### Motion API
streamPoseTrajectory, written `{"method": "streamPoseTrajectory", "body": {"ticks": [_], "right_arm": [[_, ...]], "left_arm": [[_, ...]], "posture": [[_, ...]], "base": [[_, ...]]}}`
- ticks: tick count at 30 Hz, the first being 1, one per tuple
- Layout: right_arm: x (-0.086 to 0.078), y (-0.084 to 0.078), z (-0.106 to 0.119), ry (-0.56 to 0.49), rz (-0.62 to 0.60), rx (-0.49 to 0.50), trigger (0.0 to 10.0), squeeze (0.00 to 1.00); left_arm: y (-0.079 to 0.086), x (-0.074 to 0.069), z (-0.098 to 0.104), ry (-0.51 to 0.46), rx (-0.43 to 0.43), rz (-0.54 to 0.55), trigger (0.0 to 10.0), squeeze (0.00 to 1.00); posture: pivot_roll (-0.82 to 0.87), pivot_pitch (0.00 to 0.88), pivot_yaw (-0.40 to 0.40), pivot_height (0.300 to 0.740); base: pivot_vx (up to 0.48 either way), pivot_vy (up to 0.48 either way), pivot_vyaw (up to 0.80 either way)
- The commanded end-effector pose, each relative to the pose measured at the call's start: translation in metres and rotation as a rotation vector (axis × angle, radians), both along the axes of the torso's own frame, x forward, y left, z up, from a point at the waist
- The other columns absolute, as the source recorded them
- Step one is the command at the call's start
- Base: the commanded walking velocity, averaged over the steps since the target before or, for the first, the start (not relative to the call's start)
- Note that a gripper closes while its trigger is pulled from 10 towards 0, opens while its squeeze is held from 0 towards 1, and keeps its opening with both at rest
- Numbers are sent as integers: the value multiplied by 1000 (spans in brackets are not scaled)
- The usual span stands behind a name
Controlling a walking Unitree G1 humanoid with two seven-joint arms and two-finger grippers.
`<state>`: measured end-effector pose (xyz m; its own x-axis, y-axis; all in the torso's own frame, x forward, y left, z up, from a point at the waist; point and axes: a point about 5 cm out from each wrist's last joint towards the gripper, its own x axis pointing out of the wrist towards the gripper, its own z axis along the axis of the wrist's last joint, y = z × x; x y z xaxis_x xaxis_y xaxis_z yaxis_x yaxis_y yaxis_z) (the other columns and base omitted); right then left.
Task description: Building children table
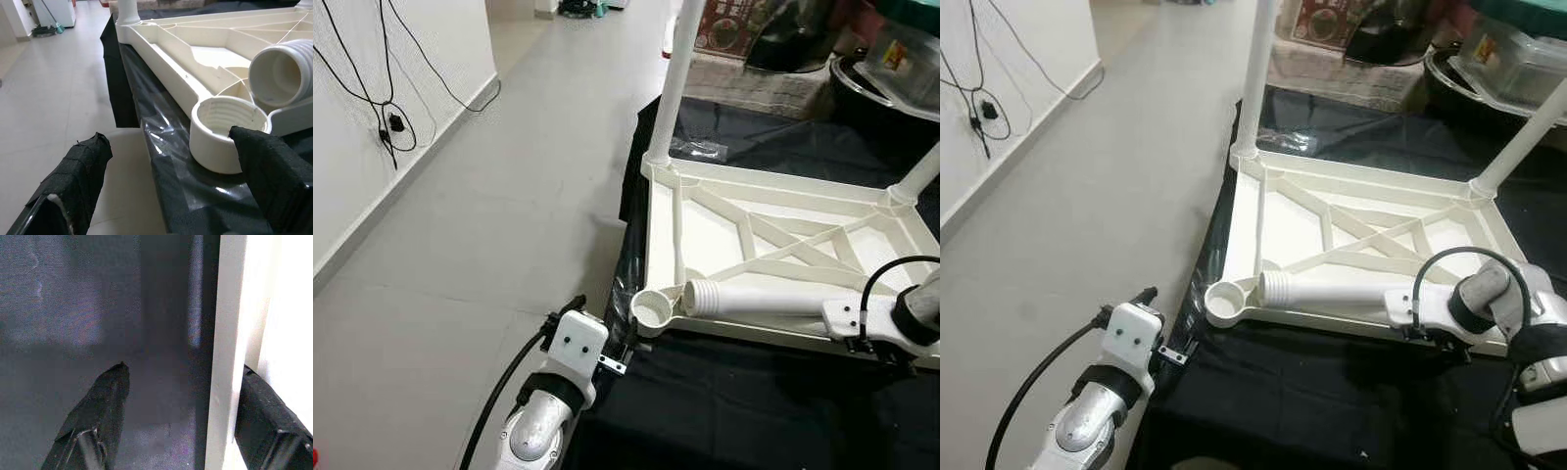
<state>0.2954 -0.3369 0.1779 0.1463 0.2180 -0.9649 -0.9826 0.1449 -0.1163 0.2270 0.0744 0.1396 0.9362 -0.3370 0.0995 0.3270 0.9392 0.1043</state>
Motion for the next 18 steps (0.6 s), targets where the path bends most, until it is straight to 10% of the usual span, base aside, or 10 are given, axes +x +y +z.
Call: {"method": "streamPoseTrajectory", "body": {"ticks": [1, 18], "right_arm": [[-5, 3, -14, 67, 7, 20, 10000, 0], [11, 15, 37, -76, 41, 136, 10000, 0]], "left_arm": [[-2, -1, -6, 30, 7, -3, 10000, 0], [-1, 0, -8, 34, 11, -4, 10000, 0]], "posture": [[45, 202, -46, 740], [42, 191, -42, 740]], "base": [[0, 0, 0], [0, 0, 0]]}}
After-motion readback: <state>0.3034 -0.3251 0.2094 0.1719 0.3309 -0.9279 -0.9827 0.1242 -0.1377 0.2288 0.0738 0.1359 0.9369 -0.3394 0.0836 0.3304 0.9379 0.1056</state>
